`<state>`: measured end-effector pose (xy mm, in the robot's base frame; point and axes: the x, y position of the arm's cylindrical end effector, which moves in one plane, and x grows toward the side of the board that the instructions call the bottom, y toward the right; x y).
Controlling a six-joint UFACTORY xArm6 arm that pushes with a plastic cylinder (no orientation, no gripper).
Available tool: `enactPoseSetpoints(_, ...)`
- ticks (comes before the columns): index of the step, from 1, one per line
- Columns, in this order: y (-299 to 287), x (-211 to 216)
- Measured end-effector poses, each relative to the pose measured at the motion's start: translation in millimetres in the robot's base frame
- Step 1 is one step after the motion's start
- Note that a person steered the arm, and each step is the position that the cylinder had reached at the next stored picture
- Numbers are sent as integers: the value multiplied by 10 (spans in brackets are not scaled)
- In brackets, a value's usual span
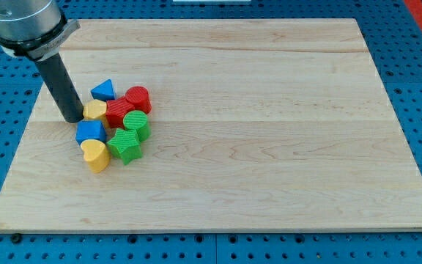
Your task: Move the arm close to the yellow heart
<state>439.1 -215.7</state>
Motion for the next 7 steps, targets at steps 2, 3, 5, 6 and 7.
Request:
enactPoseSetpoints(2,-423,839)
enactPoseSetpoints(3,-161,1200)
enactPoseSetpoints(5,217,1073)
enactPoseSetpoints(6,218,955)
enactPoseSetpoints(7,273,839)
